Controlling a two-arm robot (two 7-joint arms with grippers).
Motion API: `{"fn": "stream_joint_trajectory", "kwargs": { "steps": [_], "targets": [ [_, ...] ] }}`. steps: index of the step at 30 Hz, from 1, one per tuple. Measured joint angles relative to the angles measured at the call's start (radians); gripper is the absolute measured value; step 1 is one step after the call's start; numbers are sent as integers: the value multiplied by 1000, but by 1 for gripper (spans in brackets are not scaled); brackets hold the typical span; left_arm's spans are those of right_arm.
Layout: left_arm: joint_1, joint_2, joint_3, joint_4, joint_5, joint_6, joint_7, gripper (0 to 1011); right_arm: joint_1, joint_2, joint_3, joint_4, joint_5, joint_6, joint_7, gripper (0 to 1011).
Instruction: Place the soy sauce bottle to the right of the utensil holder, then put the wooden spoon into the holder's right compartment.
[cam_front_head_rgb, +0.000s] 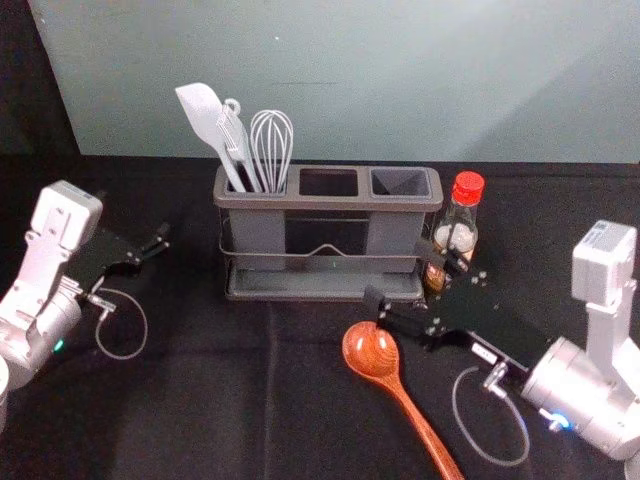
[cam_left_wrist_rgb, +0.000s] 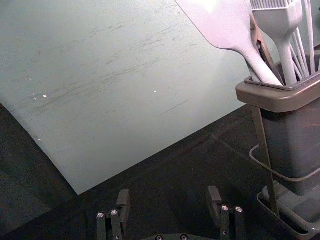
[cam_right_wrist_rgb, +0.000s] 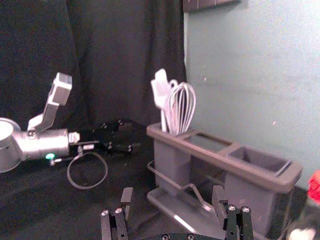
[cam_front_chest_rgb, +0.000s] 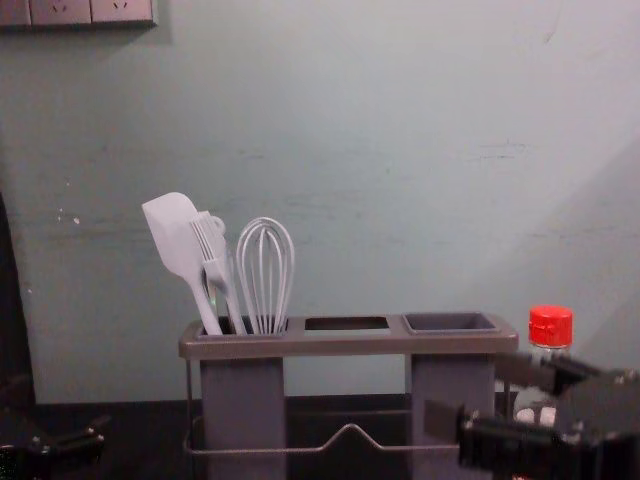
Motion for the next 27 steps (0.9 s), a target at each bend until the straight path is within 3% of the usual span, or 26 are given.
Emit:
{"fn": "stream_joint_trajectory", "kwargs": {
  "steps": [7, 27],
  "targets": [
    [0, 0, 0, 0, 0, 0, 0, 1005, -2, 0, -24, 28, 7, 16, 7, 1000],
    [0, 0, 0, 0, 0, 0, 0, 1005, -1, -1, -20, 23, 7, 15, 7, 1000]
  ]
}}
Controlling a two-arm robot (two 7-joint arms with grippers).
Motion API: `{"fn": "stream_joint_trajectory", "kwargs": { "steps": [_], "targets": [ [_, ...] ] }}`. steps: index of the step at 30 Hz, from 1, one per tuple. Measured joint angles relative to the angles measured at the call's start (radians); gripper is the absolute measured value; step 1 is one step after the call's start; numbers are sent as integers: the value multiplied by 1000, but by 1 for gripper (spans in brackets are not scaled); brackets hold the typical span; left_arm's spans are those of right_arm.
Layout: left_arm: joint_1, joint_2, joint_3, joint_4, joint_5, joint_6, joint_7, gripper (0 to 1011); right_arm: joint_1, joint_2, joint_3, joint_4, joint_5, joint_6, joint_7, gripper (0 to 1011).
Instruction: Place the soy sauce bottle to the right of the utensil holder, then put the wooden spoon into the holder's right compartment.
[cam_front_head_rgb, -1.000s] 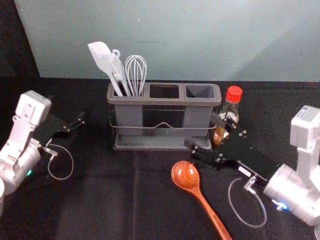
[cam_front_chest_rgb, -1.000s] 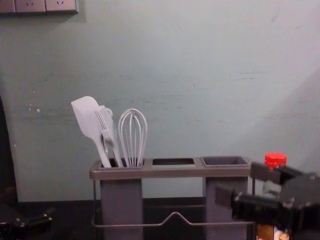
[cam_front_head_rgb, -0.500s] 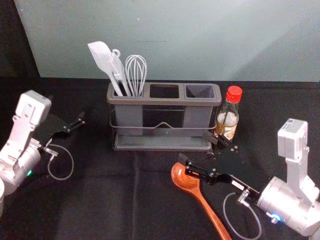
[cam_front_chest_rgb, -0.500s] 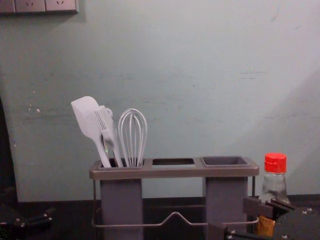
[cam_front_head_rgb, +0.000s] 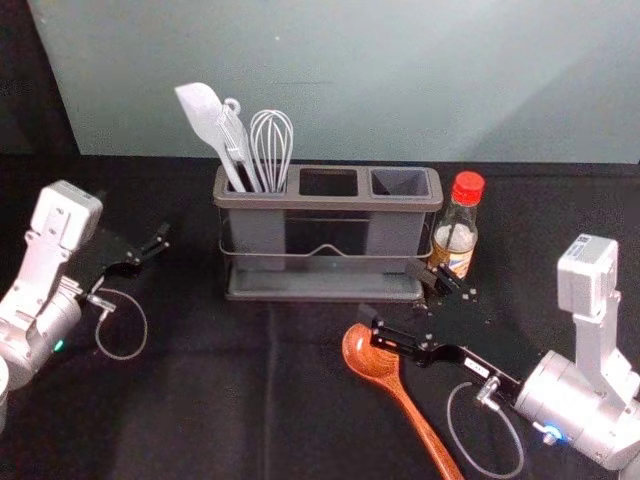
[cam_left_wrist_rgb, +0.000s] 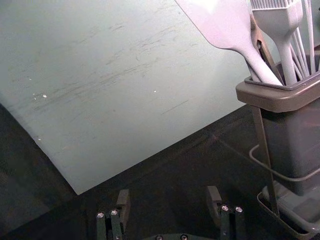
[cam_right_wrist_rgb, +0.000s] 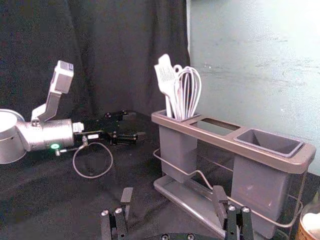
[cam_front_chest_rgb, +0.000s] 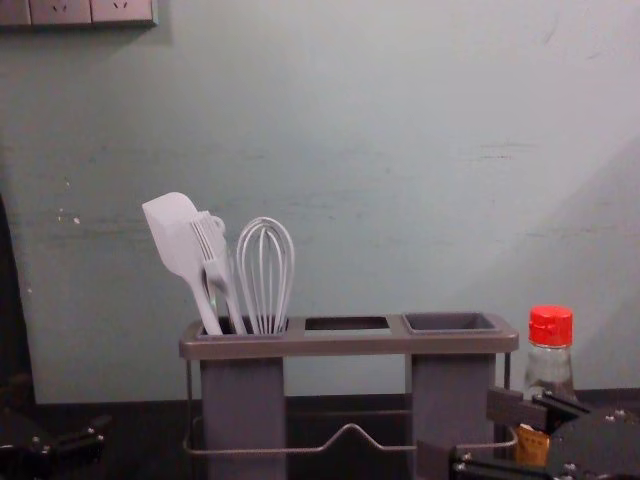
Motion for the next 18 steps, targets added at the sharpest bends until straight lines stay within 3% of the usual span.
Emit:
{"fn": "stream_joint_trajectory", "kwargs": {
  "steps": [12, 14, 18],
  "targets": [
    [0, 0, 0, 0, 0, 0, 0, 1005, -1, 3, -1, -7, -2, 9, -3, 1000],
    [0, 0, 0, 0, 0, 0, 0, 1005, -5, 11, -6, -20, -6, 40, -14, 1000],
    [0, 0, 0, 0, 0, 0, 0, 1005, -21, 48, -22, -80, -18, 203, -61, 1000]
  ]
}}
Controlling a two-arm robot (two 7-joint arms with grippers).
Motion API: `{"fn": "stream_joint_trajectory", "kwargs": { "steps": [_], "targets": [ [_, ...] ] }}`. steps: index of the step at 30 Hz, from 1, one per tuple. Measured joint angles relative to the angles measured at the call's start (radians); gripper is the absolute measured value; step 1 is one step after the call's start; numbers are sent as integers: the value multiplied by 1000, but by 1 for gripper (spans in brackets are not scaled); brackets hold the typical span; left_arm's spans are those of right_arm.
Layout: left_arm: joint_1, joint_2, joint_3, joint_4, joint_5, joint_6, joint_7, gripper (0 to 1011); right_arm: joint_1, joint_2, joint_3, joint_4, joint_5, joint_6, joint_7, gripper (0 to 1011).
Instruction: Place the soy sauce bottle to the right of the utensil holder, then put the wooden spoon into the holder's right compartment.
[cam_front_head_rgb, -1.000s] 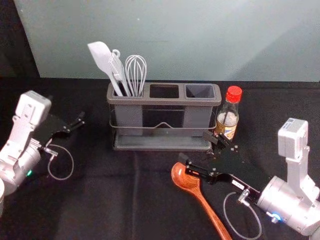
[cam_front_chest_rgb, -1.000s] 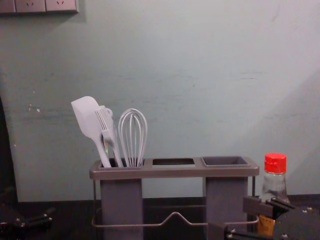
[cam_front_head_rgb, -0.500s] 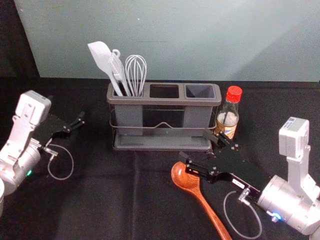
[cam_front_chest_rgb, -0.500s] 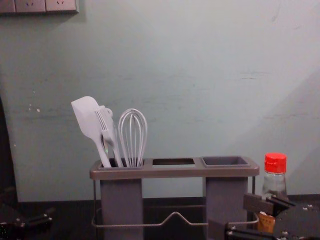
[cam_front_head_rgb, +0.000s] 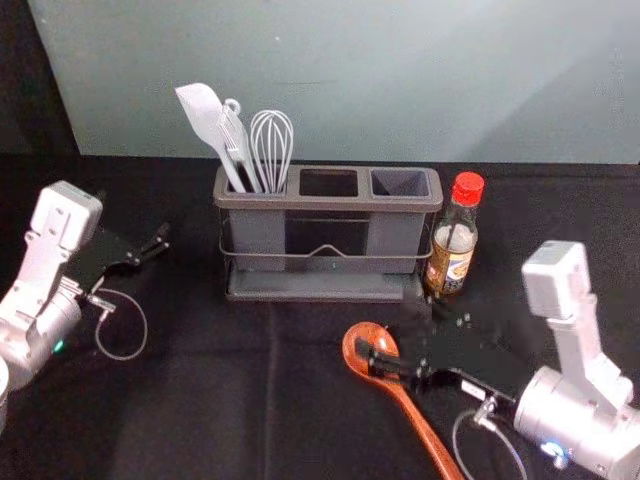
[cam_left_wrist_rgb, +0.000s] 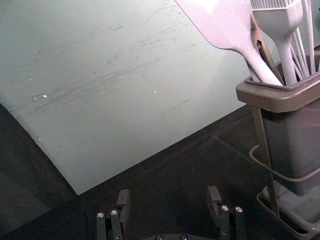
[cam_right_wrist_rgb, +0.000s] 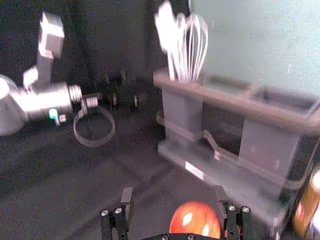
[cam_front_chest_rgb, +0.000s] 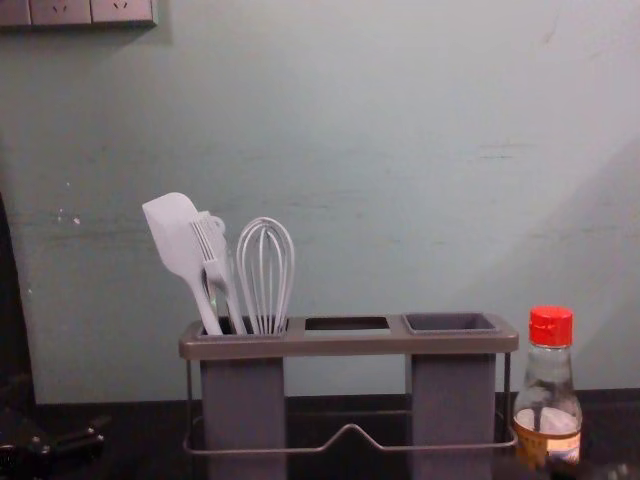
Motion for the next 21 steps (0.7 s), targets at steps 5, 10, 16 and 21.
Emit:
{"fn": "stream_joint_trajectory", "kwargs": {
  "steps": [5, 10, 16, 21],
  "targets": [
    [0, 0, 0, 0, 0, 0, 0, 1005, -7, 32, -8, -65, 7, 186, -43, 1000],
    [0, 0, 0, 0, 0, 0, 0, 1005, 7, 49, -13, -135, 27, 407, -101, 1000],
    [0, 0, 0, 0, 0, 0, 0, 1005, 49, 20, -14, -173, 28, 596, -174, 1000],
    [0, 0, 0, 0, 0, 0, 0, 1005, 98, -28, -7, -156, 35, 706, -196, 1000]
  ]
}}
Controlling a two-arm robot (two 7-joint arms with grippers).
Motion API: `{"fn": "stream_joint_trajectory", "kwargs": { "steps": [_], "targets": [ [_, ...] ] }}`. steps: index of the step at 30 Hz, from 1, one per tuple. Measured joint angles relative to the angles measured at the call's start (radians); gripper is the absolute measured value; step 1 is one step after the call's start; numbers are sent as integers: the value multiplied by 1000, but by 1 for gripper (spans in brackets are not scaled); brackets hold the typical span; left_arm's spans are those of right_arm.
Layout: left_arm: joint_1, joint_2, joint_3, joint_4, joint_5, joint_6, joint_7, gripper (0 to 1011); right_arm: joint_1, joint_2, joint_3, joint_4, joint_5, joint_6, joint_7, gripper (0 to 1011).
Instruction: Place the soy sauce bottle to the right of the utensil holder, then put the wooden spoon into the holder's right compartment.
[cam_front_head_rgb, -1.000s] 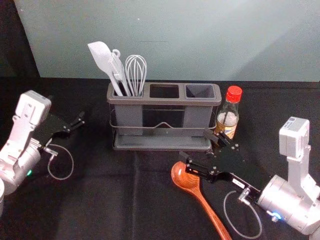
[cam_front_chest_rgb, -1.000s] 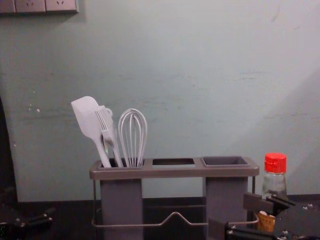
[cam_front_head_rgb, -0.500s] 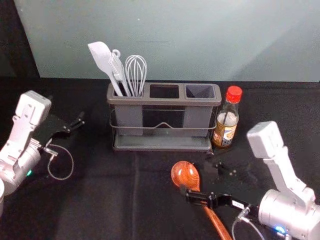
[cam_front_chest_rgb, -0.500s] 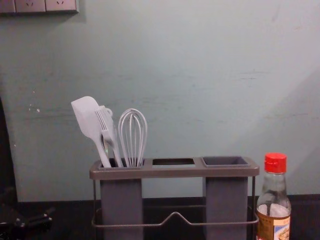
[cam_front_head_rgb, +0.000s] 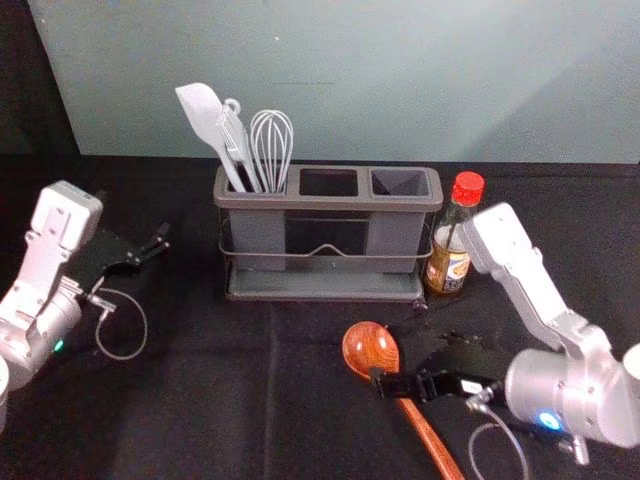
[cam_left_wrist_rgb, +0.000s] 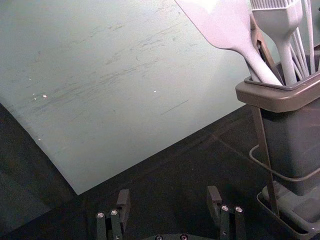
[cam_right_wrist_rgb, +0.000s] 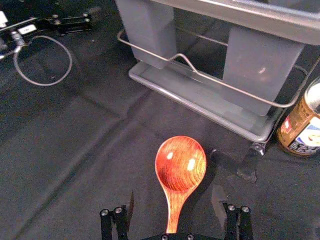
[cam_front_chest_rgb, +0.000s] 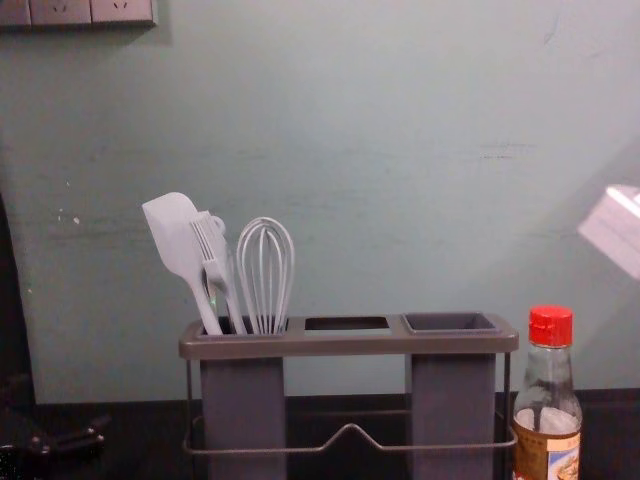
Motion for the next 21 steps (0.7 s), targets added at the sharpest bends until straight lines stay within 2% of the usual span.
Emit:
{"fn": "stream_joint_trajectory", "kwargs": {
  "steps": [3, 4, 6, 7, 15, 21],
  "targets": [
    [0, 0, 0, 0, 0, 0, 0, 1005, 38, -42, -6, 32, -2, 59, -19, 1000],
    [0, 0, 0, 0, 0, 0, 0, 1005, 38, -42, -6, 32, -2, 59, -19, 1000],
    [0, 0, 0, 0, 0, 0, 0, 1005, 58, -66, -14, 54, -13, 76, -32, 1000],
    [0, 0, 0, 0, 0, 0, 0, 1005, 103, -122, -51, 116, -64, 72, -58, 1000],
    [0, 0, 0, 0, 0, 0, 0, 1005, 103, -122, -51, 116, -64, 72, -58, 1000],
    [0, 0, 0, 0, 0, 0, 0, 1005, 94, -136, -37, 134, -69, 69, -31, 1000]
  ]
}}
